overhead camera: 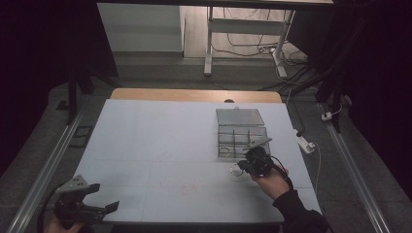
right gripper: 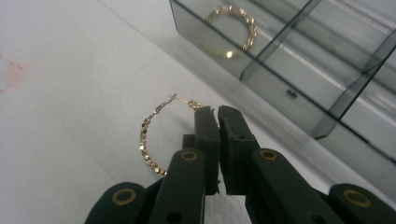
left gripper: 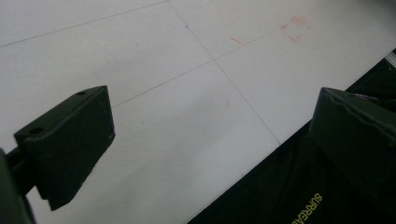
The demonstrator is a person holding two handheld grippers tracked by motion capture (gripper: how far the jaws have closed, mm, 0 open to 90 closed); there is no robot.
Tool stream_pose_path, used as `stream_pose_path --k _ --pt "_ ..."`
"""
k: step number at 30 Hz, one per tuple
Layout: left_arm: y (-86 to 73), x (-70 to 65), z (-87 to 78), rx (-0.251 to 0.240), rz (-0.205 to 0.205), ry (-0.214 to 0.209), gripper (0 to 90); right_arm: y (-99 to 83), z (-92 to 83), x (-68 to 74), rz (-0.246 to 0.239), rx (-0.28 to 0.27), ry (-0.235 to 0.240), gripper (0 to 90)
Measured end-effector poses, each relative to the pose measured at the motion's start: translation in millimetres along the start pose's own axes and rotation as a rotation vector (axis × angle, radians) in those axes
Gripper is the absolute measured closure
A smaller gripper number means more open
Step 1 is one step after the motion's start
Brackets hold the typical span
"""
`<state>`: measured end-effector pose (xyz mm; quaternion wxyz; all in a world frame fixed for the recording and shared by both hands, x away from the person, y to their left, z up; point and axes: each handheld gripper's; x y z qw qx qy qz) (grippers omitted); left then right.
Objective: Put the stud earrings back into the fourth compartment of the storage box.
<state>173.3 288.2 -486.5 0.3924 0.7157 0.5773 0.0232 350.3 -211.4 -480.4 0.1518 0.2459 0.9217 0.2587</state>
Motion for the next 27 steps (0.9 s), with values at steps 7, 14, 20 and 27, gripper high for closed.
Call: stream_pose_path --k 7,14,20,27 --pt "0.1 0.0 0.1 0.001 0.0 0.0 0.3 3.4 -8.5 -2.1 0.011 -0.052 -0.01 86.9" --pt "0.1 0.1 0.3 0.002 0.0 0.0 0.3 6.7 -15.3 -5.5 0.027 -0.098 -0.025 86.9" --pt "0.2 0.2 0.4 0.002 -0.001 0.0 0.3 11.5 -18.6 -8.0 0.031 -0.13 -0.038 86.9" --pt "0.3 0.3 0.5 0.002 -0.001 0.001 0.3 17.0 -16.8 -13.7 0.04 -0.147 -0.047 86.9"
Point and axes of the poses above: each handheld gripper's, and its own axes: z roughly forward along the jaws, y roughly out of its top, x roughly to its left, and after that the axes turned 15 degrees about -z, right-handed
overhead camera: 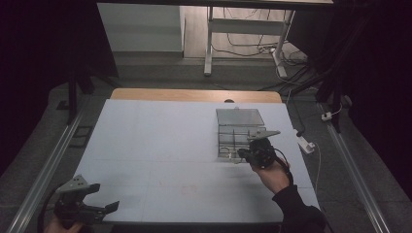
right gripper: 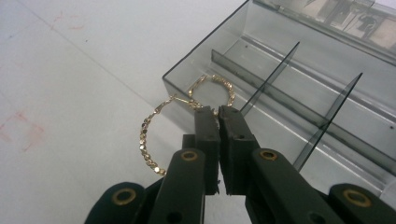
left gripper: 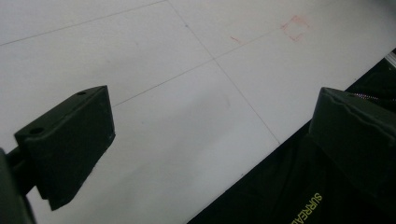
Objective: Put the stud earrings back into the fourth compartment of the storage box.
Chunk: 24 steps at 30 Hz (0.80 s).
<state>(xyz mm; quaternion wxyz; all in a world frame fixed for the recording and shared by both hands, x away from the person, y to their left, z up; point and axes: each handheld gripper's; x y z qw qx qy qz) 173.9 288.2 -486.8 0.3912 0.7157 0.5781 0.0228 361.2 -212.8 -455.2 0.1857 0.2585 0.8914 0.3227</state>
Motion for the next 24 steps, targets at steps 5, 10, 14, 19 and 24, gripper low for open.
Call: stream_pose_path --k 5,10,14,19,24 --pt "0.1 0.2 0.2 0.002 -0.001 0.0 0.3 4.7 5.0 -3.2 0.01 -0.011 0.0 86.8" --pt "0.4 0.4 0.3 0.005 -0.003 0.0 0.3 12.1 10.1 -6.1 0.011 -0.021 -0.003 86.8" --pt "0.5 0.5 0.5 0.006 -0.004 0.001 0.3 16.0 15.3 -9.4 0.011 -0.026 -0.013 86.8" --pt "0.5 0.4 0.7 0.006 -0.004 0.001 0.3 18.2 23.3 -13.5 0.013 -0.02 -0.027 86.8" --pt "0.6 0.6 0.7 0.007 -0.005 0.001 0.3 21.1 31.4 -18.0 0.011 -0.006 -0.04 86.8"
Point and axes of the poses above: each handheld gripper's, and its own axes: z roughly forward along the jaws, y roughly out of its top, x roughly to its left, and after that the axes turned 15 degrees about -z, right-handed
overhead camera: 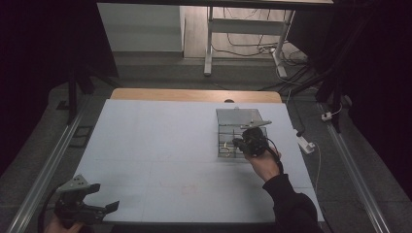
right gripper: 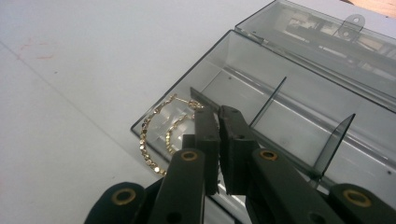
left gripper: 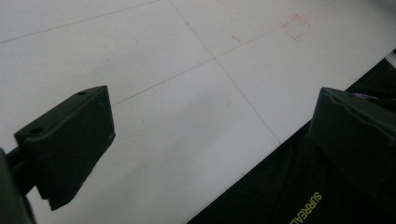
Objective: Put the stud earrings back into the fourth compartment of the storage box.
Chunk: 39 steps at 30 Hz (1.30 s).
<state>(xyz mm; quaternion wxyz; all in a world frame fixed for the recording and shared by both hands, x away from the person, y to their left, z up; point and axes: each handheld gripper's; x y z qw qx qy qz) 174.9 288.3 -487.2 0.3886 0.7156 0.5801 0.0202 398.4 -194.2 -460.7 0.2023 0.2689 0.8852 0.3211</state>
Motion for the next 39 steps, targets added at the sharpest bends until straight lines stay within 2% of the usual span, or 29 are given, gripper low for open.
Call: stream_pose_path --k 11,26,28,29,30,31,35,36,39 --pt "-0.1 0.2 -0.2 -0.001 0.0 -0.002 0.3 3.1 21.2 -4.0 -0.019 0.03 -0.033 86.6" --pt "-0.2 0.0 -0.4 -0.001 0.003 -0.003 0.3 -3.2 38.2 0.4 -0.067 0.106 -0.028 85.7" --pt "-0.2 0.0 -0.4 -0.001 0.003 -0.004 0.3 -3.9 39.6 1.0 -0.073 0.12 -0.025 82.6" --pt "-0.3 0.0 -0.4 -0.001 0.003 -0.004 0.3 -4.1 40.3 1.5 -0.073 0.116 -0.035 81.4" --pt "-0.3 0.0 -0.4 -0.001 0.003 -0.004 0.3 -3.8 39.5 0.7 -0.071 0.114 -0.018 80.9" --pt "-0.3 0.0 -0.4 -0.001 0.004 -0.004 0.3 -3.5 39.1 1.3 -0.073 0.115 -0.035 80.4" --pt "-0.4 -0.1 -0.5 -0.002 0.005 -0.003 0.3 -2.3 35.0 0.2 -0.064 0.094 -0.028 77.6" --pt "-0.4 -0.1 -0.5 -0.003 0.005 -0.003 0.3 -2.1 34.1 0.6 -0.06 0.088 -0.04 76.3" --pt "-0.4 0.0 -0.7 -0.003 0.005 -0.004 0.3 -1.0 29.5 0.8 -0.046 0.058 -0.029 69.7"
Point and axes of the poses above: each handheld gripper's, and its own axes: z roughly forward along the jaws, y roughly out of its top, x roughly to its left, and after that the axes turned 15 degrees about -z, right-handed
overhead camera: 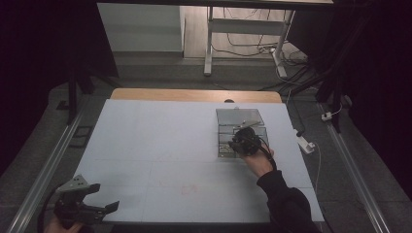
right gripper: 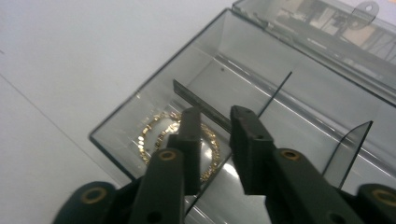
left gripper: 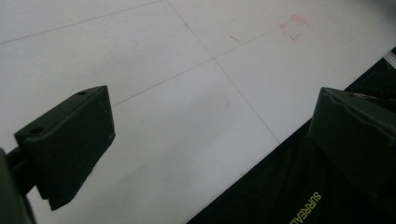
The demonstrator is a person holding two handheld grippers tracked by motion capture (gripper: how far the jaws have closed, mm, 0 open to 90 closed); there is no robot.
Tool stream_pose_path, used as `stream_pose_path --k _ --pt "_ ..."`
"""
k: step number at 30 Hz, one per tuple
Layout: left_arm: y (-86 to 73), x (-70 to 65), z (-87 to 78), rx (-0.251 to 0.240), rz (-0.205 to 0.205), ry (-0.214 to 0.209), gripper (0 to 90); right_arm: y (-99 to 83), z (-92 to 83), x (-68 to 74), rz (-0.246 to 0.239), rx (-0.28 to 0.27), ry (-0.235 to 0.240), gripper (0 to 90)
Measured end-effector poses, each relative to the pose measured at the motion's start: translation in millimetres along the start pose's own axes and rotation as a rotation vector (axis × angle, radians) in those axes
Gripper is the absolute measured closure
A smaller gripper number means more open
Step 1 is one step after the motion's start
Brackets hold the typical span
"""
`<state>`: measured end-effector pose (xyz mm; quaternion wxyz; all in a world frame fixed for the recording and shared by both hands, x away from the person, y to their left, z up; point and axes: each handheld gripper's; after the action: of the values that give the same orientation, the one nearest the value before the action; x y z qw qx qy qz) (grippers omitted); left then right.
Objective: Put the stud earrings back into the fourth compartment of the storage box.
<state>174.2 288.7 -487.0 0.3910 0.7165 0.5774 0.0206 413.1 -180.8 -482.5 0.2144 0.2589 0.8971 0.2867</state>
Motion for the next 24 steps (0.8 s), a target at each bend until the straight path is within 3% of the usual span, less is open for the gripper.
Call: stream_pose_path --k 4,13,24 --pt "-0.1 0.2 -0.4 -0.001 0.0 -0.002 0.3 0.6 -6.5 2.2 0.013 -0.036 0.015 59.4" --pt "-0.3 0.1 -0.7 -0.003 0.0 -0.004 0.3 -2.0 -15.8 8.3 0.047 -0.085 0.127 35.0" --pt "-0.4 -0.1 -0.9 -0.005 0.001 -0.007 0.3 -4.9 -28.0 12.6 0.118 -0.127 0.181 14.9"
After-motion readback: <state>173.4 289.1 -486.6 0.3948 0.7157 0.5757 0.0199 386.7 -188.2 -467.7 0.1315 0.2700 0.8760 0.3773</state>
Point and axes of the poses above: each handheld gripper's, and its own axes: z roughly forward along the jaws, y roughly out of its top, x roughly to its left, and after that the axes turned 15 degrees about -z, right-handed
